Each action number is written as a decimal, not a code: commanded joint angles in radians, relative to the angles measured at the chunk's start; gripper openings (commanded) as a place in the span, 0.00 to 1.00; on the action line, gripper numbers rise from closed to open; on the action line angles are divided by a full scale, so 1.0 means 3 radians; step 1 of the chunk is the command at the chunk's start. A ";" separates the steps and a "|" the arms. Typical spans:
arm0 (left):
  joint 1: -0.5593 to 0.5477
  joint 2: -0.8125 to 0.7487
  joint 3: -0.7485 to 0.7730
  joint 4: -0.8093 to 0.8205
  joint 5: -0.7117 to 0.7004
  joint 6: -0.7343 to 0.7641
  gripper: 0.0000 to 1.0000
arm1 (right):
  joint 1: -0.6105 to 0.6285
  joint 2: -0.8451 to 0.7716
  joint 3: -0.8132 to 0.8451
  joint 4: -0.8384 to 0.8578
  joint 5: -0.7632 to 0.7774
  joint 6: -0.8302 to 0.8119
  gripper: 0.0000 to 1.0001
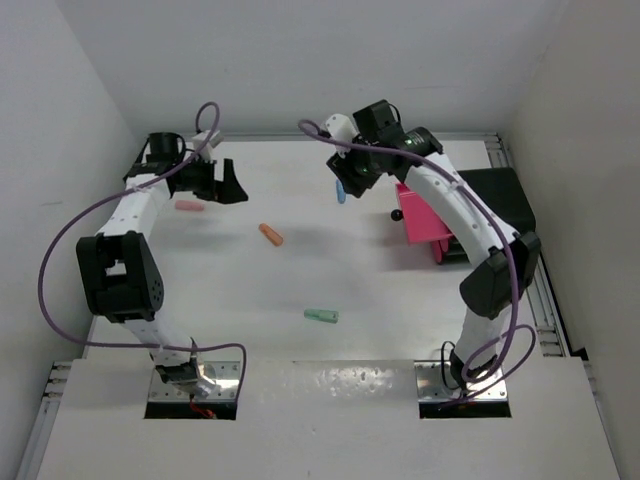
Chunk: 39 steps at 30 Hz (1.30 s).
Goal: Sort the stationery into containers
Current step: Open the drawer in the storage box, then pick up the stationery from the center of the board.
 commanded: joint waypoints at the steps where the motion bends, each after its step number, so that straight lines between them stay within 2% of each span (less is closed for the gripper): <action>1: 0.0180 -0.0194 -0.0064 0.0204 0.0079 -0.0033 1.00 | 0.0020 0.0354 0.0150 0.0373 0.0027 0.1363 0.45; 4: 0.0287 -0.0215 -0.0105 0.0153 0.0150 -0.0028 1.00 | 0.0127 0.0737 0.0446 0.0496 0.0399 0.1693 0.43; 6: 0.0369 -0.0250 -0.0146 0.0133 0.0196 -0.0018 1.00 | 0.0178 0.0967 0.0574 0.0604 0.0675 0.1729 0.43; 12: 0.0558 -0.0322 -0.0315 0.0077 0.0309 0.0054 1.00 | 0.0169 0.1463 0.0799 0.0926 0.1091 0.2026 0.39; 16: 0.0660 -0.0317 -0.0397 0.0046 0.0380 0.0085 1.00 | 0.0051 0.1653 0.0845 0.1089 0.1142 0.2291 0.43; 25: 0.0814 -0.0138 -0.0494 0.0051 0.0626 0.0064 1.00 | -0.0092 0.2021 0.0866 0.1325 0.1244 0.2481 0.43; 30: 0.0834 -0.0118 -0.0519 0.0056 0.0667 0.0074 1.00 | -0.0235 0.2149 0.0871 0.1402 0.1030 0.2650 0.44; 39: 0.0845 -0.0102 -0.0560 0.0087 0.0667 0.0085 1.00 | -0.0307 0.2344 0.0922 0.1463 0.0815 0.2624 0.44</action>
